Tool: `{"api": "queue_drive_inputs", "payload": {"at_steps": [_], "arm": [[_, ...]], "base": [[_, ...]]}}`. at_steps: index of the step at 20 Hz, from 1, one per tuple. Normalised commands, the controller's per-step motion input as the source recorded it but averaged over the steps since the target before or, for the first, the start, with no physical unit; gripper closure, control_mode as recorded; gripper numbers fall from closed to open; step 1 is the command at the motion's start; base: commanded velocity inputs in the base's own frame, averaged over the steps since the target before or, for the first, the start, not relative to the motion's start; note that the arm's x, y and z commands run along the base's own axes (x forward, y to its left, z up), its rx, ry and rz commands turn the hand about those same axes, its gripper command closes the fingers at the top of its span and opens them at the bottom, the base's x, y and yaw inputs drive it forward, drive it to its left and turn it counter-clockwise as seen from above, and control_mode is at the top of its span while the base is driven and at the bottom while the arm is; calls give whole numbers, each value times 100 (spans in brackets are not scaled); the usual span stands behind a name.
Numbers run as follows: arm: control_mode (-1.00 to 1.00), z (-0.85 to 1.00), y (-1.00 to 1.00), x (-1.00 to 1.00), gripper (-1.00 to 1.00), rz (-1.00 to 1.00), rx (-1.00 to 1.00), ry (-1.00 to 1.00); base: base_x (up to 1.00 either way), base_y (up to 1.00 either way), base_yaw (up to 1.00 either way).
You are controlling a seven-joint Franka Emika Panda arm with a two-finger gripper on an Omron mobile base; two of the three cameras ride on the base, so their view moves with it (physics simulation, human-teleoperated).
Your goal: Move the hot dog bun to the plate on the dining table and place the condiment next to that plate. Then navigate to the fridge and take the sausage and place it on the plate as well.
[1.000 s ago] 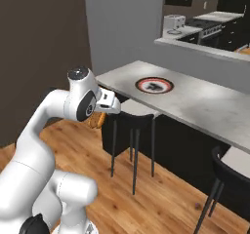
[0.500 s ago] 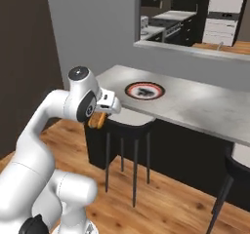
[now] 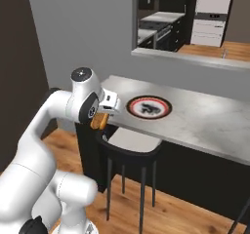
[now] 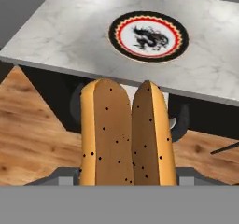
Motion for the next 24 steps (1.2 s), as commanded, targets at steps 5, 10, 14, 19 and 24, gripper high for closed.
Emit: {"api": "queue_drive_inputs", "payload": {"at_steps": [5, 10, 14, 19, 24], "arm": [[100, 0, 0, 0, 100, 0, 0, 0], [100, 0, 0, 0, 100, 0, 0, 0], [-100, -14, -6, 81, 100, -19, 0, 27], [-100, -53, -16, 83, 100, -13, 0, 22], [-100, -60, -32, 83, 100, -7, 0, 20]], "base": [[91, 8, -19], [85, -2, -20], [0, 0, 0], [0, 0, 0], [0, 0, 0]]}}
